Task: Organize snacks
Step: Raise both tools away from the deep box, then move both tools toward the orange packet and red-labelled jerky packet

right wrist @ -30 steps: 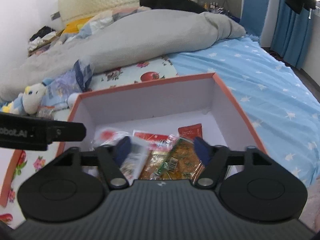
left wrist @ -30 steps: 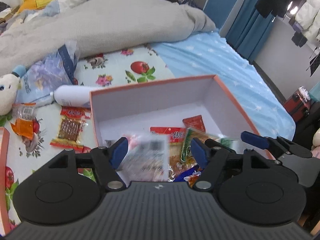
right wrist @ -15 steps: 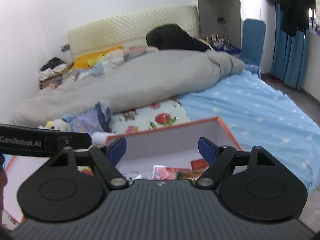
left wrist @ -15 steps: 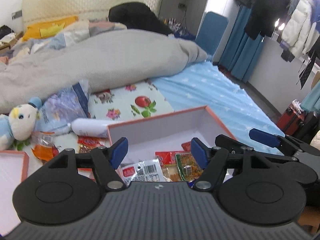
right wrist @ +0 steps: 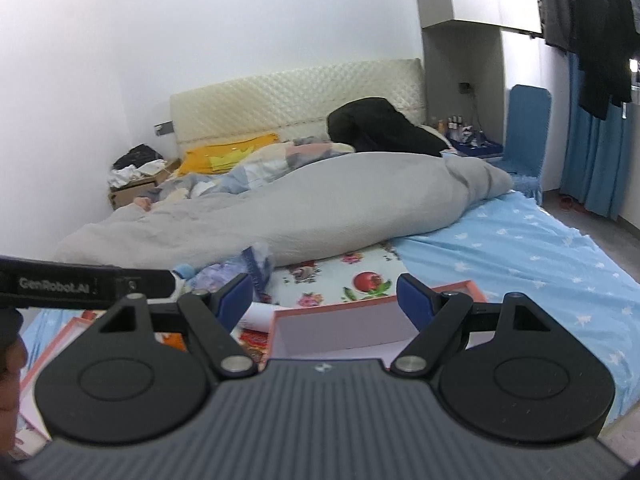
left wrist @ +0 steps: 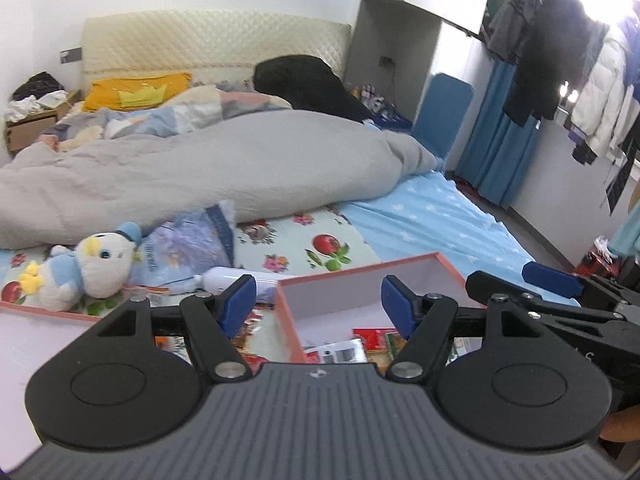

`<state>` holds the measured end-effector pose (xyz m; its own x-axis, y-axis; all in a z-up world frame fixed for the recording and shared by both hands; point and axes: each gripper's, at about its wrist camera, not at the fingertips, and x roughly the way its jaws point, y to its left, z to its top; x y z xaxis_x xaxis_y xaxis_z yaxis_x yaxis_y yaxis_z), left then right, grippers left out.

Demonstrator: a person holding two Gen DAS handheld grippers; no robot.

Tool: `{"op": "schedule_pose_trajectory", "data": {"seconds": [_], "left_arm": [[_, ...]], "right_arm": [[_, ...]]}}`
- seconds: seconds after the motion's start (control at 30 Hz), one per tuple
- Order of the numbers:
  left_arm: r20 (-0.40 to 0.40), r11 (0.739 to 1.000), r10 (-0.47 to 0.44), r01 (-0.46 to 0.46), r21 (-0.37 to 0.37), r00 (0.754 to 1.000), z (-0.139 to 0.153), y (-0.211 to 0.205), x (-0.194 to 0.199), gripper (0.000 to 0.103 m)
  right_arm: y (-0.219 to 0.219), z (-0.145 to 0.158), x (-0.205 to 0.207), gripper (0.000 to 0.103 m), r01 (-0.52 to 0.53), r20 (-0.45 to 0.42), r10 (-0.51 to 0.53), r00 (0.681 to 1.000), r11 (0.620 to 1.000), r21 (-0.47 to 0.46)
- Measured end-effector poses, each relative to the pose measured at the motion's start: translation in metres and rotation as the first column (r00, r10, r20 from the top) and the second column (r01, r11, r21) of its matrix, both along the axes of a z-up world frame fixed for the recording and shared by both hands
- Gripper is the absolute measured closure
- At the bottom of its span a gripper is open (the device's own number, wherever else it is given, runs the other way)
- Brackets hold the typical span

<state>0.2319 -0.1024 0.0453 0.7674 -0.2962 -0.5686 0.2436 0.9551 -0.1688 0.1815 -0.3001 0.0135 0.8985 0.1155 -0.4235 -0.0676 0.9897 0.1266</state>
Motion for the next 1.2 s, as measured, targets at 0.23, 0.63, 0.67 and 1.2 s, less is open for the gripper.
{"op": "schedule_pose_trajectory", "data": {"seconds": [0.23,0.63,0.67,1.2], "left_arm": [[0.012,0.997,0.082,-0.081,-0.012,0.997,-0.001,0.053,-0.024,0.029],[-0.040,0.989,0.146,-0.147,-0.017,0.988,-0.042,0.121,-0.059,0.029],[-0.046,0.988,0.154,-0.154,-0.007,0.987,-0.048,0.125,-0.062,0.029],[-0.136,0.971,0.235,-0.239,-0.014,0.962,-0.106,0.181,-0.115,0.029]], "right_arm": [[0.037,-0.003,-0.005,0.022,-0.066,0.001,0.066,0.998,0.998,-0.009],[0.086,-0.045,-0.030,0.022,-0.115,-0.057,0.116,0.992,0.993,0.015],[0.089,-0.050,-0.033,0.022,-0.109,-0.061,0.111,0.992,0.994,0.021],[0.140,-0.100,-0.063,0.022,-0.154,-0.128,0.155,0.980,0.988,0.016]]}}
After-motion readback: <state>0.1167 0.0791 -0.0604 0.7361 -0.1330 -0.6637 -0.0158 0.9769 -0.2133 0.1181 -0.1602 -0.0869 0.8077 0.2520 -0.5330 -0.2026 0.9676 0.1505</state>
